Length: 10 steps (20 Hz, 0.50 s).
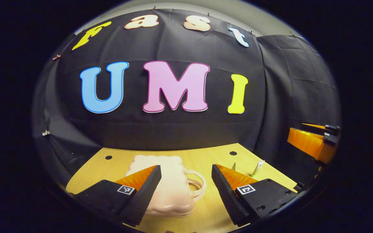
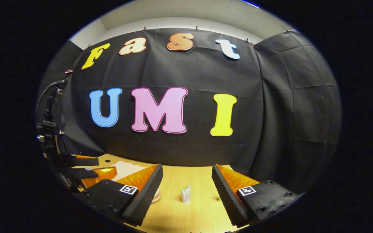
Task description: First open the suitcase, pack the skin care products into it, and then close the suitcase.
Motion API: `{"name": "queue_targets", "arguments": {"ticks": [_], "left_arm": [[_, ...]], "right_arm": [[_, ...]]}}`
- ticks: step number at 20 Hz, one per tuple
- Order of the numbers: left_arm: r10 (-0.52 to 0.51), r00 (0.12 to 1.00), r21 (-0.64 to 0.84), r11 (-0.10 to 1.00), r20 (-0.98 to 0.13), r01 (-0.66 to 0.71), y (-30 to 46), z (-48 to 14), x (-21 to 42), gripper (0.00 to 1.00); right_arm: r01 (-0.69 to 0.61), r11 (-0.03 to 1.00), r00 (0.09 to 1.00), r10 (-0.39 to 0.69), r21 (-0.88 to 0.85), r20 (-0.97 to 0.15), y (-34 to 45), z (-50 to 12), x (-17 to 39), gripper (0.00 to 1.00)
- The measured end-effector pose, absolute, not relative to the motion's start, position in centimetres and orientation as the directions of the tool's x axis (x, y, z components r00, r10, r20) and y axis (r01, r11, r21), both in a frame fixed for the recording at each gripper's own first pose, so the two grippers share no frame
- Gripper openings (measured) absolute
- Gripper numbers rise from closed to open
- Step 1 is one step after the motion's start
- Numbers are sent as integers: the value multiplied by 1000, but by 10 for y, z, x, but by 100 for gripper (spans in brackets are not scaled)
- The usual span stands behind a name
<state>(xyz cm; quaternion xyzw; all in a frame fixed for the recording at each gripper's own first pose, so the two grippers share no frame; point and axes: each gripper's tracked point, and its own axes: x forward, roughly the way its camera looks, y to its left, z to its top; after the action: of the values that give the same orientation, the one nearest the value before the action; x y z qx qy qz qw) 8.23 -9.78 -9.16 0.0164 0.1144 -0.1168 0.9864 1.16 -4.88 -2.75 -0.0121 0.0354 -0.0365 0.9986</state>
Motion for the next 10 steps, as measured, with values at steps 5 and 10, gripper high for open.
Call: {"name": "queue_targets", "arguments": {"ticks": [5,10], "left_arm": [[-249,897,34,959,-365,280,-151,-157,133,98],[-221,841,16,965,-494,263,-178,-221,173,91]], "right_arm": [[110,994,989,-112,-27,-99,-91,-43,24,96],[88,996,987,-88,-2,-137,-119,-64,43,96]]}}
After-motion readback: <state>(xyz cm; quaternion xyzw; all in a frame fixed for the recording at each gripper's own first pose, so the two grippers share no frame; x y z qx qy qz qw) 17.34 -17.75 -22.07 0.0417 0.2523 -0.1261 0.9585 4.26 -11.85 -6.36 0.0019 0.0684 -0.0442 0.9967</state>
